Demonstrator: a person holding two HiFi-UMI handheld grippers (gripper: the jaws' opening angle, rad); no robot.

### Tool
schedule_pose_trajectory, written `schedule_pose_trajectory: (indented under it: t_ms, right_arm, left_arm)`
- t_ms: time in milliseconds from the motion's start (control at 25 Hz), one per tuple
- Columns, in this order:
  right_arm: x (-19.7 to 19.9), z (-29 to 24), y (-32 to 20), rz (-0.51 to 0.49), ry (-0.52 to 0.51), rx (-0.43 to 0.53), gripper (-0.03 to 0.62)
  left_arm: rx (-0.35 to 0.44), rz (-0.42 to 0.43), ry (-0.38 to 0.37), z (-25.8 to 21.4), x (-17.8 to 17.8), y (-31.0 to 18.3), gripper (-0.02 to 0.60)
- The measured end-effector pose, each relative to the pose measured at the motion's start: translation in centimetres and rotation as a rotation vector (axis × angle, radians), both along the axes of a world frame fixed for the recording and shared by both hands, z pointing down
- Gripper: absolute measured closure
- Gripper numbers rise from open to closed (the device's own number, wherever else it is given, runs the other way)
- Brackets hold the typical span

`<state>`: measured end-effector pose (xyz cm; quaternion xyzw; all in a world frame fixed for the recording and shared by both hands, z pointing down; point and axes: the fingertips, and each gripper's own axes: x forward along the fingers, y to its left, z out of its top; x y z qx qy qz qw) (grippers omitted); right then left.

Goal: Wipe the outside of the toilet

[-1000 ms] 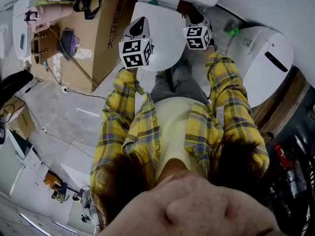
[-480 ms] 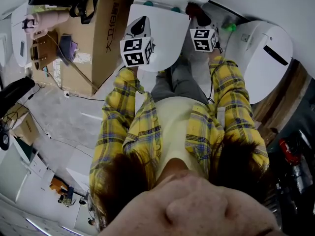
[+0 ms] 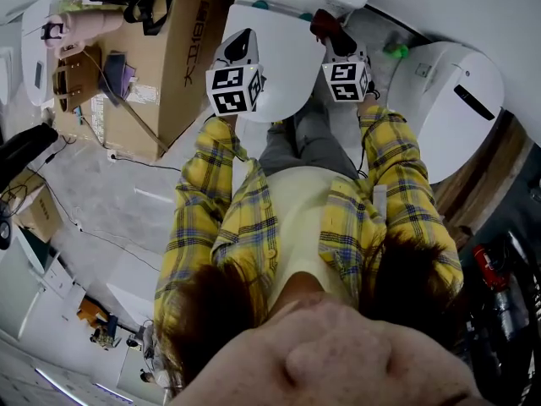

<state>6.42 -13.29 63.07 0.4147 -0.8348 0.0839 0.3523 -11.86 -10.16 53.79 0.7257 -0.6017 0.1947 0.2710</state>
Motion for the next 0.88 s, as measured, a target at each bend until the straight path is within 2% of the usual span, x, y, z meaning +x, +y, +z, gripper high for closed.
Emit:
schedule_pose_trajectory:
  t_ms: [520,880]
  right_arm:
    - [-12.4,-0.7,-1.4,-0.224,-0.079,0.024,0.471]
    - [-19.3,0.2,-4.0,-0.303,-0.085,0.048,0.471]
  left_arm:
    - [-0.032,-0.187,-0.013,1.1,-6.1,2.7,0.580]
    - [-0.056,-0.306,-0.024,1.9,-9.5,4.8,0.580]
